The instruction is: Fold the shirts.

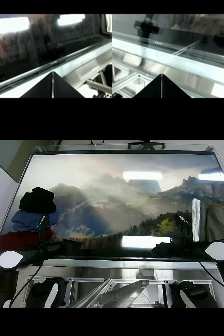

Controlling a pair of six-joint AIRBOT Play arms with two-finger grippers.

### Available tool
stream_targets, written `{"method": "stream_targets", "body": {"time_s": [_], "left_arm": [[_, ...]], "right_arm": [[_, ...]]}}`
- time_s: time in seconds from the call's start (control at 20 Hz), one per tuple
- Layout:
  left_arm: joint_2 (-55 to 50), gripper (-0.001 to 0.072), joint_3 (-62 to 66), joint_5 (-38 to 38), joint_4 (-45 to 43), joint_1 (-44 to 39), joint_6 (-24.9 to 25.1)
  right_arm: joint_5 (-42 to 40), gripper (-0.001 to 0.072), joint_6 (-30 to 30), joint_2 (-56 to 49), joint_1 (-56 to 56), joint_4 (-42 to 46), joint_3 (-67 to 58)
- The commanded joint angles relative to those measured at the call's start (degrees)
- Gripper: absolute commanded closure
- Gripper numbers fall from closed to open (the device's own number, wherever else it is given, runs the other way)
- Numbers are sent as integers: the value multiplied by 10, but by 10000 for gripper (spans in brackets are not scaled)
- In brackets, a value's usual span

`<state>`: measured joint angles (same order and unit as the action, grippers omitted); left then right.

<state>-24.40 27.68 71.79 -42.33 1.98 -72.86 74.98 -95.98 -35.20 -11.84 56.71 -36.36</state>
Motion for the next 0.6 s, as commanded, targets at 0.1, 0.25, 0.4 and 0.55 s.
{"method": "stream_targets", "body": {"time_s": [0.1, 0.25, 0.4, 0.55], "left_arm": [[0, 677, 0, 0, 0, 0, 2], [0, 695, 0, -21, -2, 0, 2], [-43, 650, 63, -49, -99, 29, -51], [-167, -11, 207, -42, -228, 94, -50]], "right_arm": [[0, 684, 0, 1, 0, 0, 0], [0, 684, 0, 1, 0, 0, 0], [0, 684, 0, 1, 0, 0, 0], [0, 684, 0, 1, 0, 0, 0]]}}
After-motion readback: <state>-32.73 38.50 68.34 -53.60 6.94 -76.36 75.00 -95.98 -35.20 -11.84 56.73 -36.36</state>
